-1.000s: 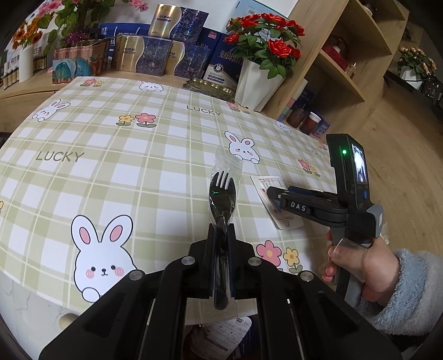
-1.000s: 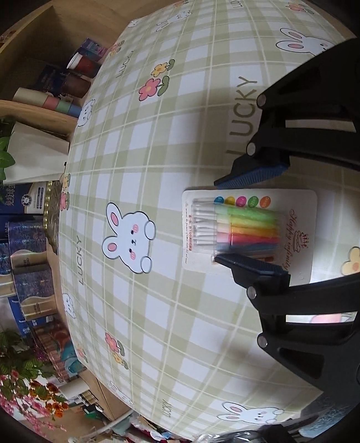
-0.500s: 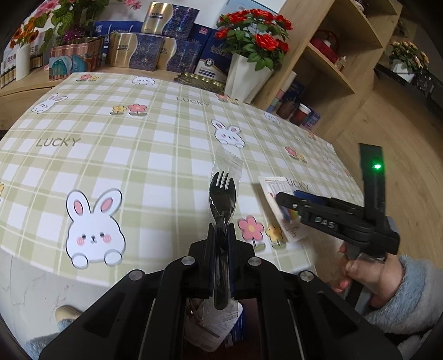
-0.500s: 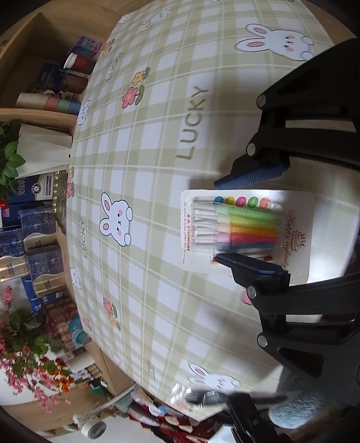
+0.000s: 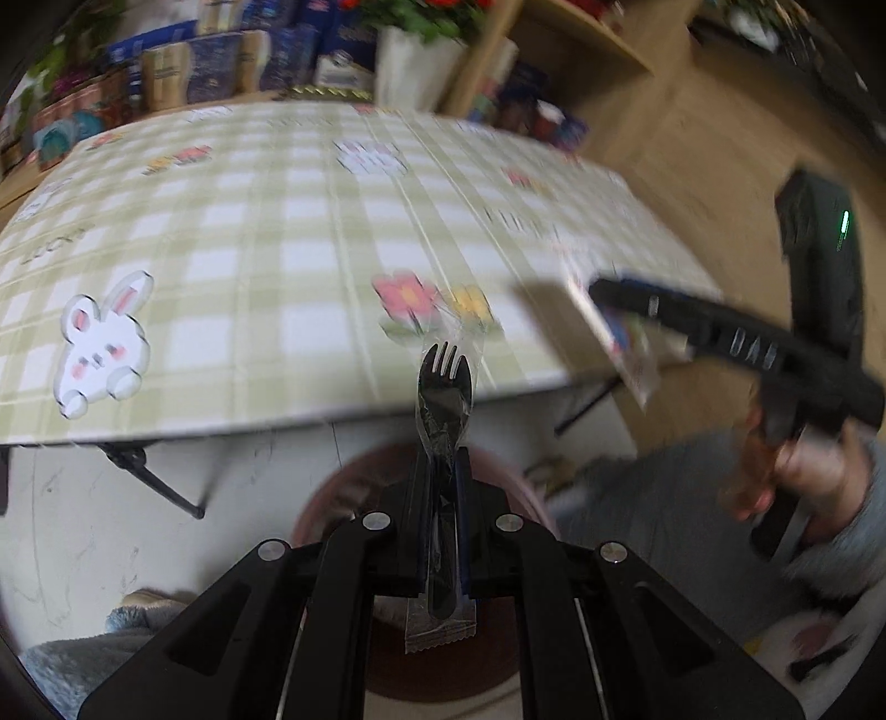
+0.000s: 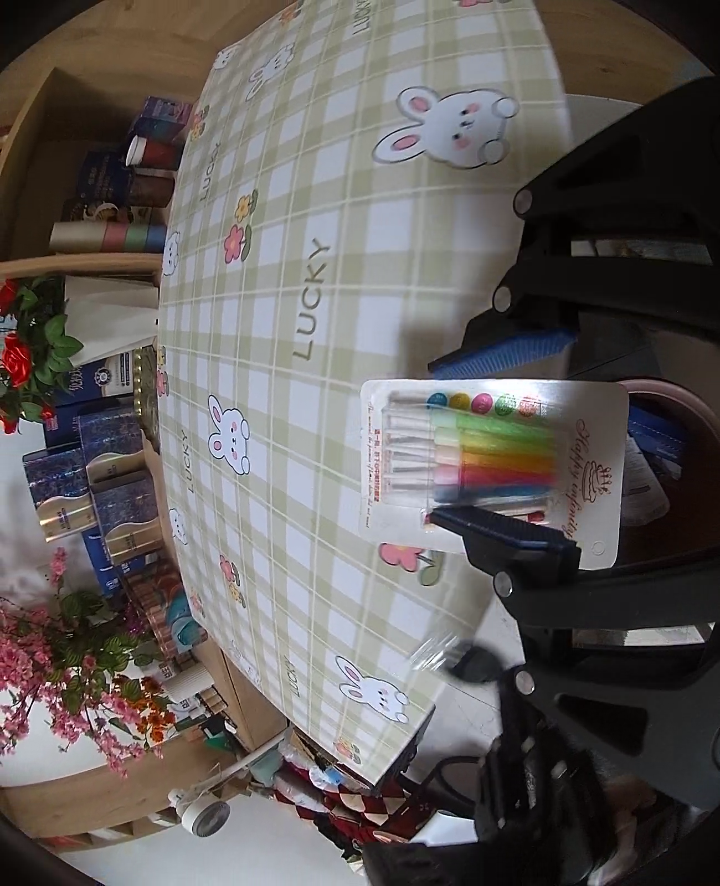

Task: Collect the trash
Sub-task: 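Carry the fork over the bin and open the left tool while the right tool carries the candle card, then open the right tool to drop the candle card into the bin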

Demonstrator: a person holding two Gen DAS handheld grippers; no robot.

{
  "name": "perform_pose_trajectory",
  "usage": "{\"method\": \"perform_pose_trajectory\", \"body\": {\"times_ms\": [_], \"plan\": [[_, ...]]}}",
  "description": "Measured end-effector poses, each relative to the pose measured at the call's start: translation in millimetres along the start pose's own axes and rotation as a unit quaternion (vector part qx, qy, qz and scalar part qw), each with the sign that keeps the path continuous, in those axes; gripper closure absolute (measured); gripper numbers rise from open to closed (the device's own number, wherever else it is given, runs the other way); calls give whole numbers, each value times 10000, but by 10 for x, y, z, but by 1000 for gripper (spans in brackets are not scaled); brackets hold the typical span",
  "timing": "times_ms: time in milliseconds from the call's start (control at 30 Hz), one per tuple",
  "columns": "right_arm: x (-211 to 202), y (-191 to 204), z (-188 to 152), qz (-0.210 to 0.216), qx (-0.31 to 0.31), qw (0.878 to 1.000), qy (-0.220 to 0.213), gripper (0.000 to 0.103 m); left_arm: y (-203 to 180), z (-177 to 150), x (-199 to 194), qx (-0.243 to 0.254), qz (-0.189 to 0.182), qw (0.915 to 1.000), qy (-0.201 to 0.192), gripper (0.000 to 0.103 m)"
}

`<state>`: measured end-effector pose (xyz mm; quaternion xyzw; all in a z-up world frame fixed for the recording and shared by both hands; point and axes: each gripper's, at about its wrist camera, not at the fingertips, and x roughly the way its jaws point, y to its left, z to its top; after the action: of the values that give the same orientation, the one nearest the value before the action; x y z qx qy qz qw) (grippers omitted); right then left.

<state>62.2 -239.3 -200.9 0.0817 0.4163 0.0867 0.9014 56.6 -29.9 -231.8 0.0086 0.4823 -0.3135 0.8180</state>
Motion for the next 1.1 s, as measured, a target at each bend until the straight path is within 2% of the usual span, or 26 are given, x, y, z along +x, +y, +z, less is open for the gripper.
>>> {"method": "perform_pose_trajectory", "body": {"times_ms": [167,267,300,367,400,433,500,633,733,833,933,1100], "plan": [[-87,-72,-182,47,80,10000,-4,54,-145,-270,297,249,-4,9980,587,95],[-115,-115,-243,93,150,9998,-7,54,-158,-326,397,265,-39,9967,770,95],[-127,-123,-260,106,168,9998,-10,54,-161,-344,401,282,-22,9965,780,92],[-145,-126,-280,133,185,9997,-15,54,-183,-352,376,297,15,9970,708,69],[-154,-128,-288,145,185,9997,-18,54,-194,-344,342,272,14,9977,624,48],[-163,-126,-294,149,182,9997,-23,54,-188,-322,286,215,-7,9986,480,41],[-180,-123,-312,160,181,9997,-37,54,-189,-278,185,150,-20,9995,280,36],[-161,-86,-384,242,172,9995,52,54,-132,-198,-25,6,265,9995,-170,12],[-116,-5,-467,323,80,9992,210,54,-62,-126,-220,-104,553,9968,-564,7],[-28,138,-588,423,-104,9980,463,54,-4,-87,-392,-220,908,9916,-892,6],[80,262,-689,500,-250,9957,734,54,83,-74,-537,-375,1114,9863,-1155,6],[192,351,-773,557,-337,9930,981,53,234,-86,-665,-621,1392,9789,-1358,6]]}}
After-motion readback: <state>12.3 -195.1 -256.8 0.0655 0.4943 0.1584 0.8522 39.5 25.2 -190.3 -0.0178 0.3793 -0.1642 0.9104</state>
